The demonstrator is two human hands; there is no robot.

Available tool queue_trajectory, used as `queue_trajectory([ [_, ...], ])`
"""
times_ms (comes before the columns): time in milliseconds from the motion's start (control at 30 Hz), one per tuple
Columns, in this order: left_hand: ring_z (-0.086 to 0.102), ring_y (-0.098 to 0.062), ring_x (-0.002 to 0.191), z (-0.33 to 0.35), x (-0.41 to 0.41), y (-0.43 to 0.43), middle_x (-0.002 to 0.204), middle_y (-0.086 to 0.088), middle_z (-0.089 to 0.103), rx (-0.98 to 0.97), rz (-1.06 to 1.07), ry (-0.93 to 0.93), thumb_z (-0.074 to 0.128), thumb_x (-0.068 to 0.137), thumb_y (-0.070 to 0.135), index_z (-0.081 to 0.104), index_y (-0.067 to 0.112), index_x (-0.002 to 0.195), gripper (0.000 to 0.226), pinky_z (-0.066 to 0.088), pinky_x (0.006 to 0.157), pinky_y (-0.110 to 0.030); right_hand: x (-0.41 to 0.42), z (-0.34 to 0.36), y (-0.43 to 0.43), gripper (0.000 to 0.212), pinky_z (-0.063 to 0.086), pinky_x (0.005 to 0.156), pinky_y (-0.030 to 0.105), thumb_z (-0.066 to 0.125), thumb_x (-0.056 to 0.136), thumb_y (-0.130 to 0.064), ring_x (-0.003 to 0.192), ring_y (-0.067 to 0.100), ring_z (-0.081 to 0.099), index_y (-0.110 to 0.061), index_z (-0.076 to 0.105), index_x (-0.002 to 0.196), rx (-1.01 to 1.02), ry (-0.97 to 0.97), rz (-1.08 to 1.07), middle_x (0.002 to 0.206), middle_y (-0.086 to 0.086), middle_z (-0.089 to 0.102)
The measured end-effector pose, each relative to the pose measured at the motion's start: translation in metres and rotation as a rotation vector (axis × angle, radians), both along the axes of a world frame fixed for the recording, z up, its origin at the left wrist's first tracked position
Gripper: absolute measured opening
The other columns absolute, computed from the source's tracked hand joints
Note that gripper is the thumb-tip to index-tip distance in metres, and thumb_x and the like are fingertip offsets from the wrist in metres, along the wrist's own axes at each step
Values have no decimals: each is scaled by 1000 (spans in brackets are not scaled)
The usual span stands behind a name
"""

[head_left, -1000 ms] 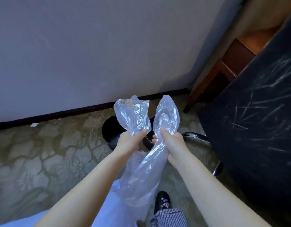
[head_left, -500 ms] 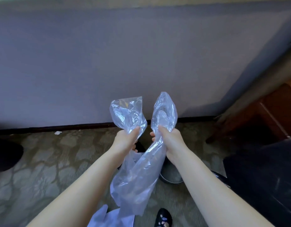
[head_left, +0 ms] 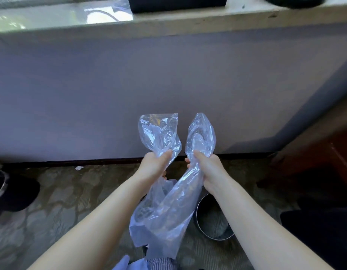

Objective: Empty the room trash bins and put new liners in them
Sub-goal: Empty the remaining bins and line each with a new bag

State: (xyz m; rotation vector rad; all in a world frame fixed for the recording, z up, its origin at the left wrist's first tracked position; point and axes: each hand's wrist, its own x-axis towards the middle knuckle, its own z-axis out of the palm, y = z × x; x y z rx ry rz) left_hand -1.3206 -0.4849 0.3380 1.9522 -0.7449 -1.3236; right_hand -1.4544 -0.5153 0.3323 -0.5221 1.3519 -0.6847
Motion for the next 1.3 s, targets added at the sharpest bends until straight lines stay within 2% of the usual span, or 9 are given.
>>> queue_trajectory([
  [233, 44, -16, 58, 22, 35, -26, 76, -5, 48, -51, -115, -94, 50, 93, 33, 56, 15, 84, 21, 39, 39, -12, 32, 19, -28, 15, 48, 57, 27, 51, 97, -17, 63, 15, 60, -6, 54, 106, -64, -22, -20, 79, 7, 65],
  [367, 43, -15, 65, 19, 66, -49, 81, -4, 48, -102, -182, -109, 49, 93, 31, 51, 15, 86, 17, 39, 45, -15, 59, 20, -42, 10, 50, 60, 27, 52, 96, -16, 65, 15, 61, -8, 54, 101, -94, -18, -53, 79, 7, 66],
  [467, 38, -13, 62, 11, 96, -64, 74, -1, 44, -101, -268, -137, 50, 93, 31, 48, 14, 82, 19, 32, 52, -21, 89, 14, -53, 13, 51, 61, 28, 52, 96, -17, 67, 16, 61, -7, 55, 104, -108, 22, -81, 80, 7, 66],
  [633, 37, -12, 56, -5, 166, -75, 62, 4, 42, -103, -342, -117, 51, 92, 30, 46, 15, 71, 26, 33, 50, -20, 164, -13, -60, 21, 51, 60, 29, 54, 95, -15, 61, 18, 61, 0, 59, 108, -104, 57, -157, 77, 10, 66],
  [833, 36, -12, 53, -37, 247, -47, 59, 4, 40, -90, -392, -152, 50, 93, 33, 42, 18, 65, 33, 31, 44, -16, 235, -54, -30, 16, 49, 57, 28, 53, 95, -14, 58, 17, 59, -2, 60, 103, -107, 60, -177, 75, 10, 64],
  [900, 45, -11, 57, -49, 263, -27, 65, 6, 49, -97, -398, -143, 50, 94, 34, 51, 19, 72, 26, 35, 46, -14, 251, -71, -10, 14, 48, 56, 28, 52, 95, -13, 56, 18, 57, -2, 61, 99, -116, 58, -179, 71, 10, 62],
  [1000, 53, -3, 71, -65, 281, 10, 84, 11, 57, -127, -377, -110, 53, 95, 32, 55, 19, 97, 13, 40, 54, -15, 270, -95, 25, 12, 49, 58, 29, 53, 95, -12, 55, 20, 56, -3, 60, 94, -124, 75, -171, 70, 12, 61],
  [1133, 53, -11, 93, -84, 300, 65, 107, 5, 57, -187, -367, -129, 57, 92, 26, 49, 15, 119, 30, 40, 65, -21, 286, -113, 77, 12, 50, 59, 29, 53, 94, -12, 59, 20, 58, -6, 60, 87, -168, 94, -146, 75, 13, 63],
  [1300, 50, -14, 97, -96, 325, 145, 114, 1, 52, -303, -389, -182, 57, 92, 22, 46, 12, 126, 37, 39, 64, -21, 303, -114, 158, 11, 49, 53, 24, 52, 93, -8, 54, 17, 57, -3, 61, 89, -288, 104, -117, 68, 9, 64],
])
